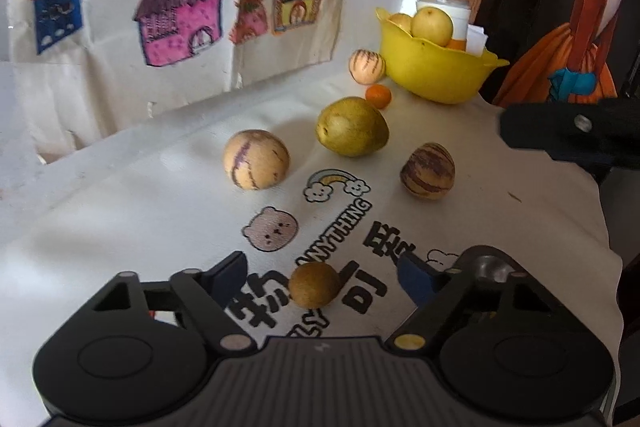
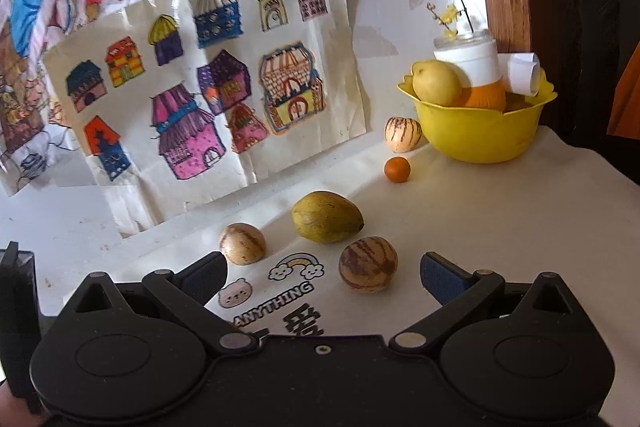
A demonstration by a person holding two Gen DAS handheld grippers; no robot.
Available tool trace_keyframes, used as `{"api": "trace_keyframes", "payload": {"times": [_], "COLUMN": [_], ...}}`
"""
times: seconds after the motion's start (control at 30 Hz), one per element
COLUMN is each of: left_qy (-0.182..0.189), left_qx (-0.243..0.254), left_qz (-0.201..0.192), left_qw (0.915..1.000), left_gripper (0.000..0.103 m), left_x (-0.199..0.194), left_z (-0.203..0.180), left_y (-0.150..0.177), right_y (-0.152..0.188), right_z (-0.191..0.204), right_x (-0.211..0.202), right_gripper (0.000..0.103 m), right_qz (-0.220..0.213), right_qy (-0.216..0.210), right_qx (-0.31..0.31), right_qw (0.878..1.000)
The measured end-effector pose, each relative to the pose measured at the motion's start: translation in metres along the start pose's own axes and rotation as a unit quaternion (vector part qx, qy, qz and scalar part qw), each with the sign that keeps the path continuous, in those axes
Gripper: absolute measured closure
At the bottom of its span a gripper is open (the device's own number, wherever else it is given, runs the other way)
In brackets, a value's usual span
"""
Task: Organize fruits
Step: 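Grasp the small brown round fruit with the left tool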
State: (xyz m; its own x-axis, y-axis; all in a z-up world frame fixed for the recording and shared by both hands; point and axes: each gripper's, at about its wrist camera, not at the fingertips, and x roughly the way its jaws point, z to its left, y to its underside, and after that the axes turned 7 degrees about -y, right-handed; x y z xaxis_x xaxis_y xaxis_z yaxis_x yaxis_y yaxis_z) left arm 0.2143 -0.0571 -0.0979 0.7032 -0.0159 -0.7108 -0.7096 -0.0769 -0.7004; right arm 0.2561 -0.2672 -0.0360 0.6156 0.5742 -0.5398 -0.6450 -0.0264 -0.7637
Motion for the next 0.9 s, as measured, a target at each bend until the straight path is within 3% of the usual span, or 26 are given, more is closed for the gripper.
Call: {"api": "trace_keyframes", "payload": {"times": [0.17,0.47,0.73,0.9], "left_qy": [-0.003,-0.023,-0.023,-0.021], "left_qx": [0.012,0.034,0.033,0.028], "left_qz": [0.012,0.006,0.002,0.002], "left_qw": [0.9998,0.9991,0.9992,0.9994], "left_gripper": [0.053,0.072,0.073,0.073], "left_x": [0.010,0.011,0.008,0.008], "left_z": [-0.005,-0.008,-0.007,-0.005], "left_y": [0.001,0.003,0.006,0.006], "right_y": [-0.005,-0.009,-0.008,-0.005], "right_z": [-0.011,-0.022,-0.034,-0.035], "right_x": [0.016,0.049,0.091,0.111], "right_gripper": [0.001,0.001,0.001,0.010], "right_qz": [0.006,0.042,0.093,0.126], "right_qy": [-0.005,-0.007,0.000,-0.002], "right_qx": [-0.001,-0.022,-0.048,-0.065], "right_qw": [1.000,0.999,0.995,0.990]}}
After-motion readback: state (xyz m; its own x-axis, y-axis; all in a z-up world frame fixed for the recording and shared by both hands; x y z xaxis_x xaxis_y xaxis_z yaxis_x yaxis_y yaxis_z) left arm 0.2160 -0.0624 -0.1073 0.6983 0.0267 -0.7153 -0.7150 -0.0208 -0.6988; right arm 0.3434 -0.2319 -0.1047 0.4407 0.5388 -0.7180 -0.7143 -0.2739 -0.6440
